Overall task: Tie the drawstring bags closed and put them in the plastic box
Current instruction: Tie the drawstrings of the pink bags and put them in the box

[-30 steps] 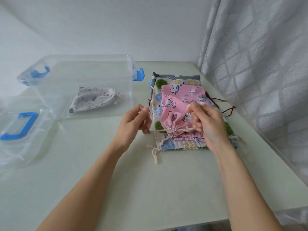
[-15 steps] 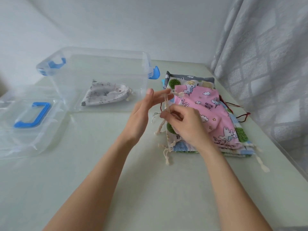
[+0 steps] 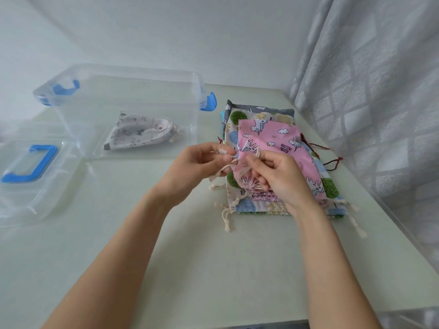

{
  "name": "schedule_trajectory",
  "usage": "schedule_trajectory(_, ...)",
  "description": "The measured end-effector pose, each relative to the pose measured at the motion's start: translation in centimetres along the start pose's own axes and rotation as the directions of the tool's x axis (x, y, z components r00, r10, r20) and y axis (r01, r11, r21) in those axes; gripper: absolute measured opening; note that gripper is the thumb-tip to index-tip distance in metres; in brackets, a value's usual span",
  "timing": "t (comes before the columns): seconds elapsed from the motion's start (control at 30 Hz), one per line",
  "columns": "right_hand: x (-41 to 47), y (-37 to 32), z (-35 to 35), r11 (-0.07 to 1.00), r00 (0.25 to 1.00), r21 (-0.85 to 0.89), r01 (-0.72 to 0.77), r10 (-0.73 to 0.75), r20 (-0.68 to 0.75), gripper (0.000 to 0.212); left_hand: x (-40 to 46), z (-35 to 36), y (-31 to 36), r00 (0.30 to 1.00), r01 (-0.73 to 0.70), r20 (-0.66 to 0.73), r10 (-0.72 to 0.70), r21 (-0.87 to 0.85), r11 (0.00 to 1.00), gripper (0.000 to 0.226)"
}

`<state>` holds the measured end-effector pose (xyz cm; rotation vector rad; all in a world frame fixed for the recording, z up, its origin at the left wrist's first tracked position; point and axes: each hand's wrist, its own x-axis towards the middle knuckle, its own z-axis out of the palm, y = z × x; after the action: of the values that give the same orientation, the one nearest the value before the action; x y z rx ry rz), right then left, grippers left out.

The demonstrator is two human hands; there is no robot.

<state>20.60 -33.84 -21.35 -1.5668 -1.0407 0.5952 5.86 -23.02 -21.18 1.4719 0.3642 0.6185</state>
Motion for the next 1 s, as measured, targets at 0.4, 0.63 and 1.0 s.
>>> schedule_trajectory(0.4, -0.7, -1.1, -0.6, 0.989, 0.984, 0.113, 0.091, -0.107, 0.144, 0.005, 0.2, 1.5, -1.5, 0.965, -0.241, 0.027, 0.261, 0.489, 0.839, 0.020)
schedule_trajectory(0.63, -0.1, 0.1, -0.3, 0.826, 0.886, -0.363, 0.430, -0.464, -0.006, 0.009, 0.2, 1.3, -1.1, 0.995, -0.060, -0.058, 0.078, 0.257, 0.964, 0.014)
schedule_trajectory(1.0, 0.0, 0.0, -0.4, 0.817, 0.844, -0.231, 0.528, -0.536, 0.030, 0.014, 0.0, 0.3, -1.1, 0.987, -0.027, 0.159, -0.010, 0.225, 0.974, 0.006)
